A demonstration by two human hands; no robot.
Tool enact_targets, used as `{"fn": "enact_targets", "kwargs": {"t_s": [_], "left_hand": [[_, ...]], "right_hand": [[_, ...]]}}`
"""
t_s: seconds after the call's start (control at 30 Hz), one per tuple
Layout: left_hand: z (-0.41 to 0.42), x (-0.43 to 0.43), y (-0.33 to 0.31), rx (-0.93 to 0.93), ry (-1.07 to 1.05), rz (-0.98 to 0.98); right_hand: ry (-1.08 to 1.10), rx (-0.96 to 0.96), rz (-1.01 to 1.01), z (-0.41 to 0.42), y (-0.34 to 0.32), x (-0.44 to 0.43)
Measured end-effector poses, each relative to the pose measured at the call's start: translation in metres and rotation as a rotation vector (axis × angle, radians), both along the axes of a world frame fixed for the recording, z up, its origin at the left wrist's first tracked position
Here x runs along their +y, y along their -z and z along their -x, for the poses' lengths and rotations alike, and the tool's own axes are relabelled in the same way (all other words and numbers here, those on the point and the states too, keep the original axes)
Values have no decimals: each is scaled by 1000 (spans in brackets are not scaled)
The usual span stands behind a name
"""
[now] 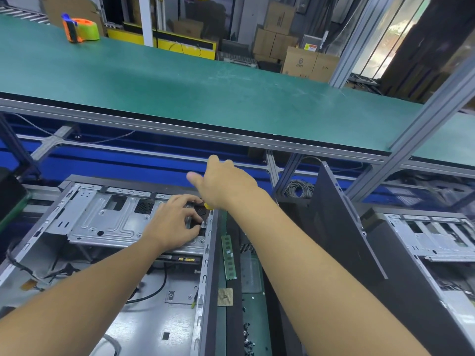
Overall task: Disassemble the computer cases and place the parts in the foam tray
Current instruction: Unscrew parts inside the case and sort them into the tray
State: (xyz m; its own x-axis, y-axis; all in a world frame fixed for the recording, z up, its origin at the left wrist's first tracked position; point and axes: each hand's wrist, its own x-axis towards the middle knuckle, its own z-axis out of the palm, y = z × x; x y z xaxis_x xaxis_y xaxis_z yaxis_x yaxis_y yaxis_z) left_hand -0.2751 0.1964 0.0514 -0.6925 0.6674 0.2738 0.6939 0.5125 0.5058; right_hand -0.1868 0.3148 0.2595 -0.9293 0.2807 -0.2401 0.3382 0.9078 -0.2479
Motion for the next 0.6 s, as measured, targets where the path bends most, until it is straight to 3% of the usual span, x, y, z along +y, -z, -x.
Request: {"fn": "enact_targets", "kwargs": {"t_s": [0.1, 0.3, 0.5, 0.6], "left_hand": [[1, 0, 0, -6, -1, 11], [0, 1, 0, 18, -22, 9], [0, 0, 0, 6, 0, -1], [2, 0, 1, 1, 11, 2]], "right_hand": [[-33, 64, -35, 1, 2, 0], [-111, -61, 73, 3, -8, 0], [52, 3, -50, 2, -1, -2], [-44, 18, -112, 2, 1, 0]]}}
